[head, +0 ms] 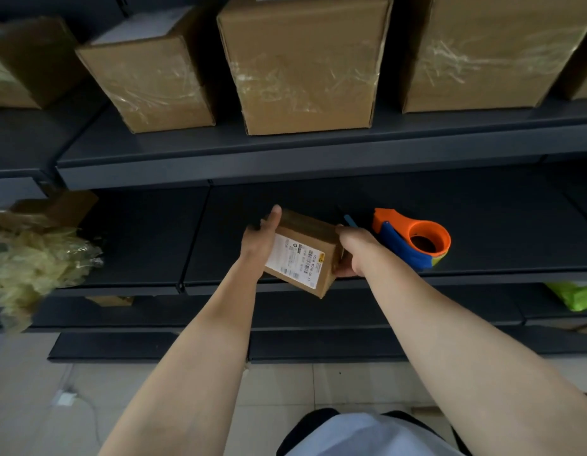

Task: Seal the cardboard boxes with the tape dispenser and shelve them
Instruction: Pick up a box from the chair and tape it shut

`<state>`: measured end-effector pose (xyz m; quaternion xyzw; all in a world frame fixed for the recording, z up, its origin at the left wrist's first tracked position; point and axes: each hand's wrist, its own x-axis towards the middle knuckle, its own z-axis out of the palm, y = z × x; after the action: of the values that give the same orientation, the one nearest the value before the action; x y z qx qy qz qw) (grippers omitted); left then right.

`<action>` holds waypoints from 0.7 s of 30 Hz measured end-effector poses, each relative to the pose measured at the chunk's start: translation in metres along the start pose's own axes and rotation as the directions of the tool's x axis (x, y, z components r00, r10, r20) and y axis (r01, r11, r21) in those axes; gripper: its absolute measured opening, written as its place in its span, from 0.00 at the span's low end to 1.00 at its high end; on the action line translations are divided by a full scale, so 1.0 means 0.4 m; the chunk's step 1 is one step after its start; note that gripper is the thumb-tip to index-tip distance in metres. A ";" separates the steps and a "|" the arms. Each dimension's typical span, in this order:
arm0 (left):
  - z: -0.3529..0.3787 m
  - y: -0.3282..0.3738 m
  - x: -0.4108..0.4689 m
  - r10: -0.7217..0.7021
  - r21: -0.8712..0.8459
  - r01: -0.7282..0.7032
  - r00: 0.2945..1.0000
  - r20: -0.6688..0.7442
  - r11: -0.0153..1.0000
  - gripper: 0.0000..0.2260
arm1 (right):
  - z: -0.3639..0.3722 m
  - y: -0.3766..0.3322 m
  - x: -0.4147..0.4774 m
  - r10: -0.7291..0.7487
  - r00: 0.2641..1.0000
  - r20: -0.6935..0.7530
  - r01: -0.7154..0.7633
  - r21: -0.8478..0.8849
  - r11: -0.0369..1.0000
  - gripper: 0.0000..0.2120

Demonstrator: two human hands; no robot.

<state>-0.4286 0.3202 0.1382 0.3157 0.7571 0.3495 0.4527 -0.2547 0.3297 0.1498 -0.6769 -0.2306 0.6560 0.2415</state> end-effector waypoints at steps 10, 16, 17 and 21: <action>0.016 -0.042 -0.010 0.101 -0.040 -0.104 0.993 -0.069 0.994 0.39 | -0.018 0.064 0.008 0.166 0.986 0.014 -0.166 0.177 0.970 0.14; 0.036 -0.095 -0.041 0.104 -0.079 -0.095 0.988 0.118 0.992 0.45 | -0.020 0.096 0.034 -0.076 0.944 -0.322 0.022 -0.167 0.986 0.18; 0.037 -0.100 -0.047 0.115 -0.052 -0.108 0.982 0.151 0.993 0.46 | -0.026 0.102 0.042 -0.173 0.920 -0.352 0.063 -0.302 0.951 0.19; 0.043 -0.114 -0.065 0.191 0.037 -0.207 0.948 0.255 0.978 0.46 | -0.038 0.123 0.043 -0.386 0.922 -0.017 0.340 -0.437 0.832 0.29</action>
<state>-0.4102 0.2784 0.1071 0.4463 0.6689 0.3268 0.4967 -0.2393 0.3020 0.1056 -0.6901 -0.4797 0.4953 0.2197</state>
